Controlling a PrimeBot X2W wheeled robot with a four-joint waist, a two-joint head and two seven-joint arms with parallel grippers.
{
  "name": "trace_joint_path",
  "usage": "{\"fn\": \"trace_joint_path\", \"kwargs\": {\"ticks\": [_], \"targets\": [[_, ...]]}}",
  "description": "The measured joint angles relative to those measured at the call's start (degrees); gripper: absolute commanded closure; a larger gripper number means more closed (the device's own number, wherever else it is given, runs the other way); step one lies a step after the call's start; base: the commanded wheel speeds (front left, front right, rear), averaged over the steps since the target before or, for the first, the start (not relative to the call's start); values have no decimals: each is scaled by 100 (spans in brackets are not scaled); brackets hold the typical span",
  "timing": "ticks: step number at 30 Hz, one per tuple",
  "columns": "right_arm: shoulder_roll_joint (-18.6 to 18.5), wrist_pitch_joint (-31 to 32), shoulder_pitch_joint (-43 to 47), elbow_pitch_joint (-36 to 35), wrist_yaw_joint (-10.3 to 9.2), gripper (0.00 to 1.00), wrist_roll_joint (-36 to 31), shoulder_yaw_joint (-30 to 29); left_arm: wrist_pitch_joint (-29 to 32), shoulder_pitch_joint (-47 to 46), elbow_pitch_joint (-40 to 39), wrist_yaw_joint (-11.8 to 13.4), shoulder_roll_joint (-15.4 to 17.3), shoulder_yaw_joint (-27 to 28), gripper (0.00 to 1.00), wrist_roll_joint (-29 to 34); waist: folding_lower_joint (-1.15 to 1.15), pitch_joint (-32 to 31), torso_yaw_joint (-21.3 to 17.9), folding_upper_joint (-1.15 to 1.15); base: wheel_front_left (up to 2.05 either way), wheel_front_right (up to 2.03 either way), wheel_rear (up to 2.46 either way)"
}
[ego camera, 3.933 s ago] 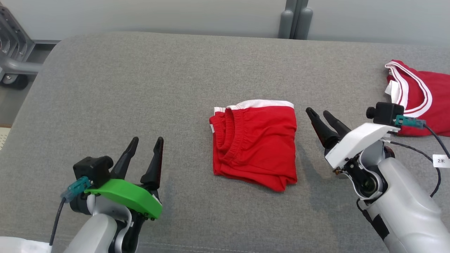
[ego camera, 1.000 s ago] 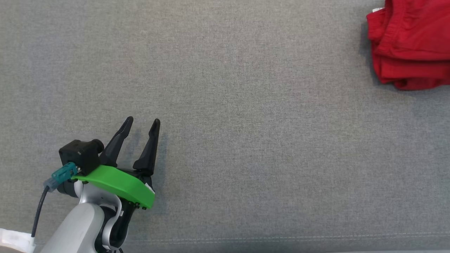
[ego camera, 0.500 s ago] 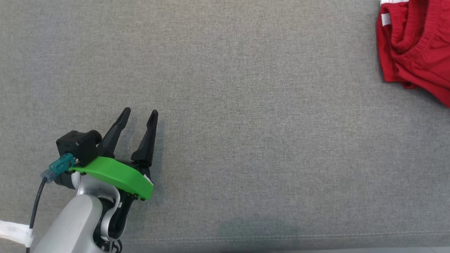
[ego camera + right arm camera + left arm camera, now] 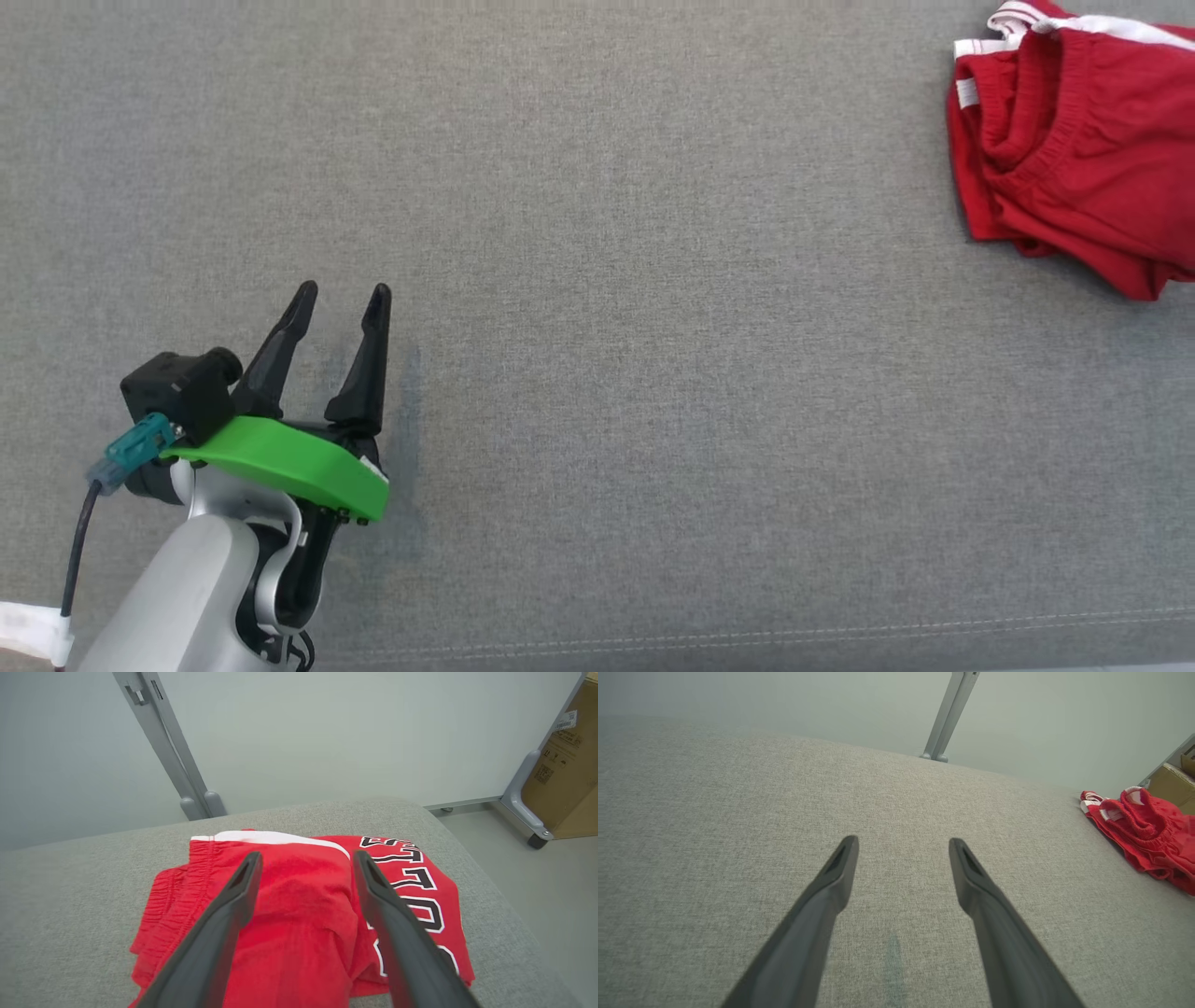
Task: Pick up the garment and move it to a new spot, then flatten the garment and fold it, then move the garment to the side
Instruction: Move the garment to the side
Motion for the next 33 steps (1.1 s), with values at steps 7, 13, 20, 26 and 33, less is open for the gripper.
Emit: {"fn": "trace_joint_path", "kwargs": {"ticks": [7,13,20,26,33], "targets": [[179,-631,174,-436,23,0,-190,59,-209,25,155,-33,-15,143,0,-41,0,-410,-126,0,0,0,0],[358,-744,489,-814,55,0,-255,196,-260,220,180,-33,21,263,0,-56,0,-798,-264,0,0,0,0],[448,-817,1029,-1270,-47,0,-298,199,-313,425,187,-32,41,338,0,-54,0,-1215,-408,0,0,0,0],[642,-850,1546,-1731,-187,0,-342,171,-390,680,176,-22,51,422,0,-9,0,-1503,-460,0,0,0,0],[844,-876,2051,-2324,-390,0,-405,82,-441,952,114,12,120,648,0,16,0,-1685,-493,0,0,0,0]]}}
